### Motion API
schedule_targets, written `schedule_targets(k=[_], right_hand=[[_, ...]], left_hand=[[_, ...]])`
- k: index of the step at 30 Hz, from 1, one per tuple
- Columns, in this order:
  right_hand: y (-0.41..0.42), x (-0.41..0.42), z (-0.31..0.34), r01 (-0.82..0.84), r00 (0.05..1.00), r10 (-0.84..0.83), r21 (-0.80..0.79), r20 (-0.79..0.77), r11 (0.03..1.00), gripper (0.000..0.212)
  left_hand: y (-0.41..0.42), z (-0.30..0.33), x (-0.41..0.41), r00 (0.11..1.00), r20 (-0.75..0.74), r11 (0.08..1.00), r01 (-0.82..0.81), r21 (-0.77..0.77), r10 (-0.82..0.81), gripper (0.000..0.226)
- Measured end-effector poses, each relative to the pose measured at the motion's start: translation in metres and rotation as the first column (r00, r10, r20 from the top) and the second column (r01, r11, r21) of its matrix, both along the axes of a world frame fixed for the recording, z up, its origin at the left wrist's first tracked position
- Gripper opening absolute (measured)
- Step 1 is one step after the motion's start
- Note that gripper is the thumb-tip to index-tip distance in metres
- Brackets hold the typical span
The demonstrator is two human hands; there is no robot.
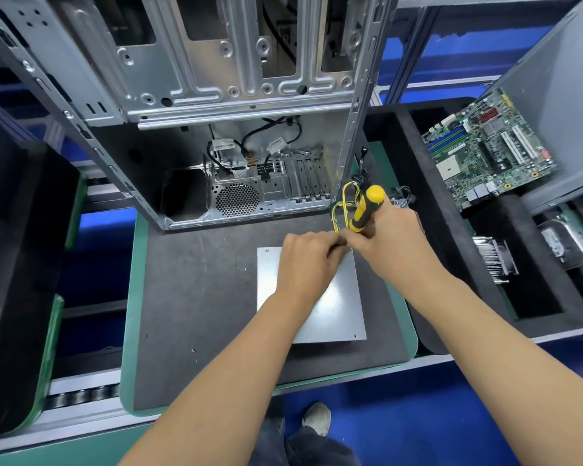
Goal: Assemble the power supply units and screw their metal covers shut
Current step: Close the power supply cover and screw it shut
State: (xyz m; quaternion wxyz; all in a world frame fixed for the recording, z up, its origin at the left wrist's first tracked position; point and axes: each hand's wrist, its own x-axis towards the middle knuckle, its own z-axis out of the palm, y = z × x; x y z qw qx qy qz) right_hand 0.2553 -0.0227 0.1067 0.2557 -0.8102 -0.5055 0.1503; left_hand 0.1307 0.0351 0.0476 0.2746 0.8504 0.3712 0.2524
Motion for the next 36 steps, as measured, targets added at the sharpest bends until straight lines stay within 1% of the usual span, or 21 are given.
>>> schedule_targets(k=[2, 4, 6, 7, 9, 10, 11, 14, 15, 16, 17, 18, 19, 21, 23, 25, 27, 29, 32, 34, 36], right_hand=[[-0.002, -0.001, 0.006, -0.027, 0.997, 0.027, 0.006, -0.072, 1.0, 0.042], [-0.006, -0.002, 0.024, -0.111, 0.983, 0.122, 0.08, -0.139, 0.991, 0.057], [-0.007, 0.003, 0.046, -0.278, 0.961, 0.277, 0.097, 0.021, 0.956, 0.062], [-0.006, 0.006, 0.056, -0.362, 0.927, 0.352, 0.06, 0.125, 0.93, 0.052], [-0.001, 0.007, 0.075, -0.428, 0.852, 0.444, -0.122, 0.277, 0.896, 0.023], [0.004, 0.005, 0.082, -0.415, 0.817, 0.477, -0.244, 0.325, 0.877, 0.012], [0.009, 0.002, 0.087, -0.373, 0.778, 0.493, -0.345, 0.389, 0.861, 0.012], [0.021, -0.008, 0.094, -0.195, 0.642, 0.478, -0.475, 0.6, 0.858, 0.032], [0.024, -0.008, 0.096, -0.155, 0.653, 0.467, -0.499, 0.596, 0.853, 0.036], [0.026, -0.007, 0.097, -0.147, 0.7, 0.466, -0.529, 0.541, 0.835, 0.036], [0.028, -0.007, 0.099, -0.17, 0.749, 0.483, -0.574, 0.453, 0.801, 0.033], [0.029, -0.007, 0.099, -0.208, 0.765, 0.515, -0.608, 0.387, 0.766, 0.03], [0.03, -0.006, 0.099, -0.23, 0.751, 0.547, -0.631, 0.369, 0.741, 0.026], [0.033, -0.003, 0.098, -0.22, 0.667, 0.595, -0.645, 0.448, 0.732, 0.02], [0.035, -0.002, 0.099, -0.166, 0.582, 0.629, -0.681, 0.516, 0.713, 0.025], [0.035, -0.002, 0.1, -0.163, 0.646, 0.614, -0.705, 0.453, 0.691, 0.027], [0.031, -0.004, 0.101, -0.233, 0.689, 0.622, -0.699, 0.372, 0.676, 0.022], [0.032, -0.004, 0.096, -0.256, 0.639, 0.653, -0.688, 0.407, 0.679, 0.015], [0.033, -0.005, 0.092, -0.186, 0.585, 0.623, -0.661, 0.52, 0.727, 0.01], [0.031, 0.0, 0.092, -0.144, 0.615, 0.606, -0.684, 0.504, 0.715, 0.016], [0.027, 0.002, 0.095, -0.223, 0.683, 0.605, -0.671, 0.41, 0.707, 0.023]], left_hand=[[0.001, -0.003, 0.0, 1.0, -0.004, 1.0, 0.004, 0.027, -0.004, 0.005], [0.001, -0.003, 0.0, 1.0, -0.002, 0.999, 0.01, 0.044, -0.01, 0.005], [0.002, -0.004, 0.0, 0.999, 0.029, 0.998, 0.023, 0.065, -0.025, 0.007], [0.001, -0.004, 0.0, 0.999, 0.017, 0.998, 0.032, 0.054, -0.033, 0.007], [0.002, -0.007, 0.001, 0.999, -0.018, 0.999, 0.039, 0.019, -0.039, 0.009], [0.003, -0.009, 0.001, 0.999, -0.03, 0.999, 0.045, 0.009, -0.045, 0.012], [0.003, -0.01, 0.0, 0.998, -0.04, 0.998, 0.056, 0.006, -0.056, 0.013], [0.003, -0.011, -0.002, 0.993, -0.051, 0.993, 0.111, 0.037, -0.109, 0.014], [0.004, -0.012, -0.003, 0.992, -0.054, 0.991, 0.121, 0.052, -0.118, 0.015], [0.003, -0.013, -0.004, 0.99, -0.068, 0.99, 0.129, 0.064, -0.124, 0.019], [0.003, -0.013, -0.005, 0.986, -0.099, 0.988, 0.139, 0.066, -0.132, 0.028], [0.003, -0.014, -0.005, 0.981, -0.134, 0.987, 0.15, 0.063, -0.14, 0.037], [0.003, -0.016, -0.005, 0.977, -0.157, 0.986, 0.152, 0.06, -0.141, 0.043], [0.004, -0.018, -0.004, 0.98, -0.15, 0.988, 0.142, 0.059, -0.132, 0.046], [0.004, -0.019, -0.004, 0.983, -0.136, 0.989, 0.133, 0.066, -0.123, 0.046], [0.004, -0.02, -0.004, 0.983, -0.137, 0.989, 0.132, 0.068, -0.122, 0.046], [0.004, -0.02, -0.004, 0.983, -0.143, 0.99, 0.123, 0.067, -0.113, 0.047], [0.003, -0.02, -0.004, 0.983, -0.151, 0.991, 0.113, 0.073, -0.101, 0.048], [0.003, -0.021, -0.004, 0.984, -0.148, 0.992, 0.109, 0.071, -0.098, 0.048], [0.003, -0.021, -0.004, 0.984, -0.151, 0.992, 0.11, 0.067, -0.099, 0.048], [0.003, -0.021, -0.004, 0.985, -0.144, 0.992, 0.105, 0.067, -0.095, 0.048]])
